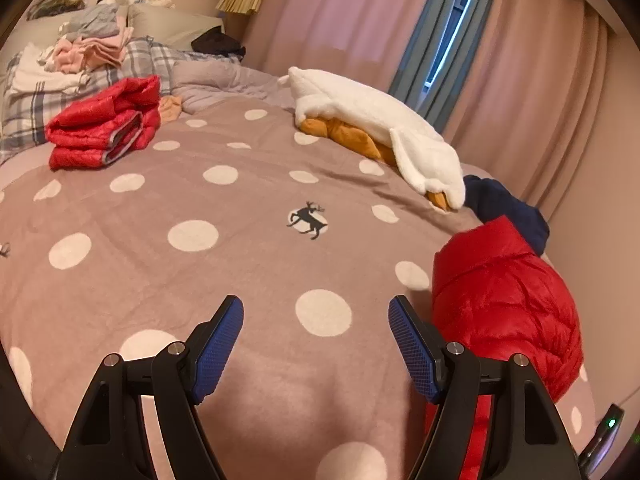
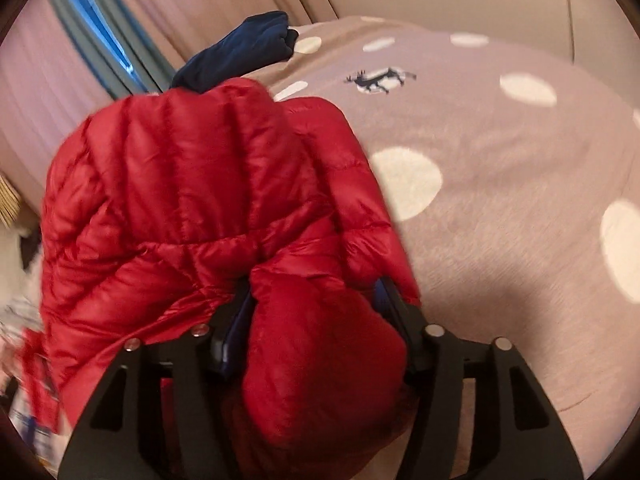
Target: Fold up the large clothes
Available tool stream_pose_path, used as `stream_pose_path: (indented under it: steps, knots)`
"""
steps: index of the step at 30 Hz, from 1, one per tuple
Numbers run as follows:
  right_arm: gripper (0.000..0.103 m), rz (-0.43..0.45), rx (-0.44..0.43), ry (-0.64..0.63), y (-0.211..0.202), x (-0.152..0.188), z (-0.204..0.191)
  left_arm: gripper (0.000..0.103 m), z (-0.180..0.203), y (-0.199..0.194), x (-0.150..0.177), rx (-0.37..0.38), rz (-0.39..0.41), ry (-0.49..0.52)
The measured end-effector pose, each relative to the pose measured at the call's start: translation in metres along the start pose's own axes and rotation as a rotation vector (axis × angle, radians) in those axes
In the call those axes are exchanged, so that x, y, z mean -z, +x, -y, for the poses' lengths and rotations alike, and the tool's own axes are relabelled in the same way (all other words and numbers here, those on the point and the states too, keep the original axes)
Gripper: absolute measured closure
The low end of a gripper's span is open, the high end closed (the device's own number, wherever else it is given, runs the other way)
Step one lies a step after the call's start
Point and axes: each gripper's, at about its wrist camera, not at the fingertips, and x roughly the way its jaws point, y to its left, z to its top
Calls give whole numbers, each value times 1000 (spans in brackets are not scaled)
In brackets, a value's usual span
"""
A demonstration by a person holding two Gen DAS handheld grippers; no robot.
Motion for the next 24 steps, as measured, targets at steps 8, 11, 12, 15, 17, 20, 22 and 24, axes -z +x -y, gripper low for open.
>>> stream_pose_path:
  steps: [8, 11, 12, 15, 17, 20, 22, 24]
  knots:
    - [33, -35, -83, -85, 2, 14, -23, 29, -2, -3, -5, 22, 9, -16]
    - [33, -47, -114, -101, 3, 19, -31, 29, -1, -4, -5, 26, 9, -8]
    - [33, -53, -126, -101, 3, 19, -33, 29, 0, -3, -5, 26, 9, 1]
    - [32, -79, -197, -102, 7, 21, -40, 29, 3, -4, -3, 25, 12, 21]
    - [32, -104, -242, -131, 11, 22, -49, 29, 3, -4, -3, 31, 7, 23]
    - [28, -97, -228, -199, 19, 20, -62, 29, 4, -2, -1, 37, -5, 25]
    - [26, -81, -205, -219, 20, 20, -66, 29, 7, 0, 0, 37, -9, 54]
    - [26, -81, -213, -199, 20, 20, -64, 29, 12, 3, 3, 37, -20, 98]
